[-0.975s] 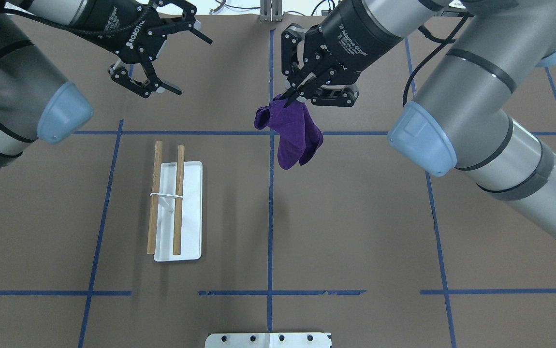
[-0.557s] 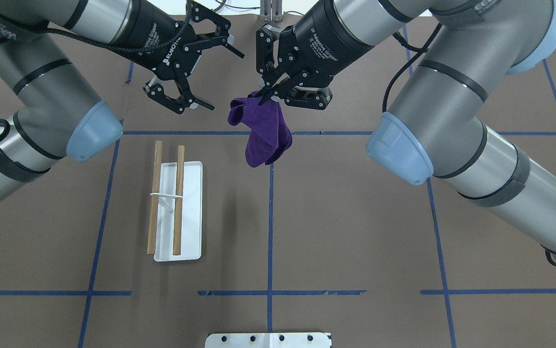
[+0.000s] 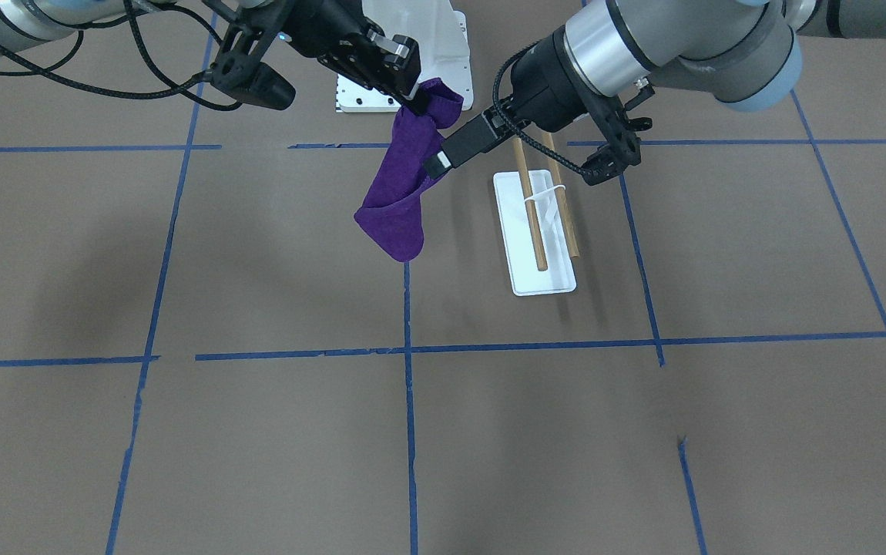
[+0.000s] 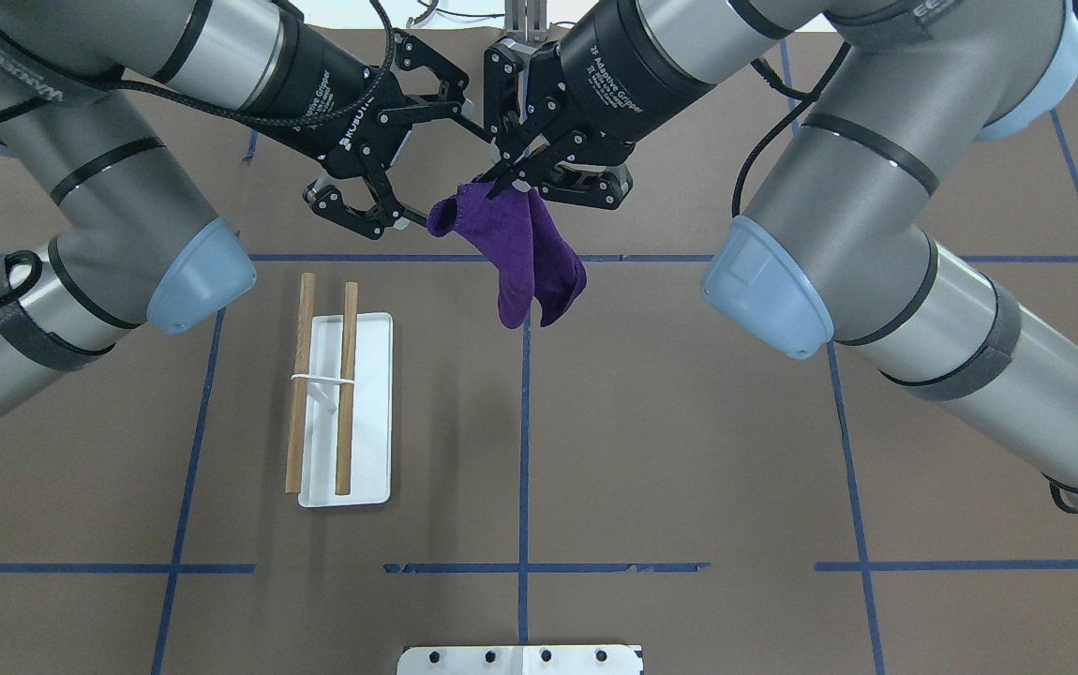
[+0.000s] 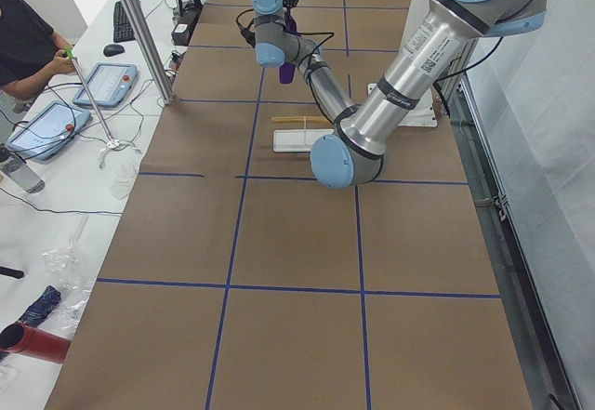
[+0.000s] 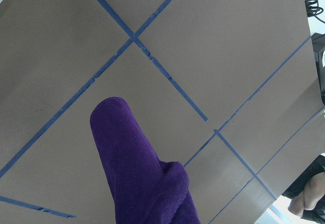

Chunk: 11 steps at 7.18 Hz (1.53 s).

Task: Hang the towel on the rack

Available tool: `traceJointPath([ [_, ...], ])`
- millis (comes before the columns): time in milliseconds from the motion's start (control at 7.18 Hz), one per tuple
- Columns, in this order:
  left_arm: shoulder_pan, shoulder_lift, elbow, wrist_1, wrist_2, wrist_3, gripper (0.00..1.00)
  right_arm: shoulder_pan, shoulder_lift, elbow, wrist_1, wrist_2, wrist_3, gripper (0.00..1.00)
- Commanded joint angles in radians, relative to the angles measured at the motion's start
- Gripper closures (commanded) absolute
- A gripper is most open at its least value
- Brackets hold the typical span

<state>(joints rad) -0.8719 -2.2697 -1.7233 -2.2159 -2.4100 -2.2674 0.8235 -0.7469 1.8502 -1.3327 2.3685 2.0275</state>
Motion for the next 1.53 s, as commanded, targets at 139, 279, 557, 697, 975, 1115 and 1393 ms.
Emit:
traceJointPath([
  [139,0.004,-0.001,0.001,-0.004,0.0,-0.001,0.36,0.0,0.001,0.003,0.001,0.0,0.002,1.0],
  [279,0.013,0.001,0.001,-0.004,0.0,0.002,0.42,0.0,0.003,0.004,0.001,0.0,0.002,1.0],
  [557,0.017,0.001,0.001,-0.016,0.0,-0.001,0.68,0.002,0.001,0.006,0.001,0.0,0.002,1.0],
  [697,0.02,0.001,0.001,-0.016,0.0,0.0,1.0,0.002,0.001,0.006,0.001,0.0,0.004,1.0],
  [975,0.019,0.002,-0.001,-0.016,0.0,0.0,1.0,0.003,0.001,0.007,0.001,0.001,0.007,1.0],
  [1115,0.019,0.004,-0.002,-0.016,0.0,0.002,1.0,0.003,0.0,0.009,0.003,0.003,0.005,1.0],
  [1393,0.019,0.006,-0.002,-0.016,0.0,0.006,1.0,0.003,-0.023,0.02,0.036,0.005,-0.003,0.0],
])
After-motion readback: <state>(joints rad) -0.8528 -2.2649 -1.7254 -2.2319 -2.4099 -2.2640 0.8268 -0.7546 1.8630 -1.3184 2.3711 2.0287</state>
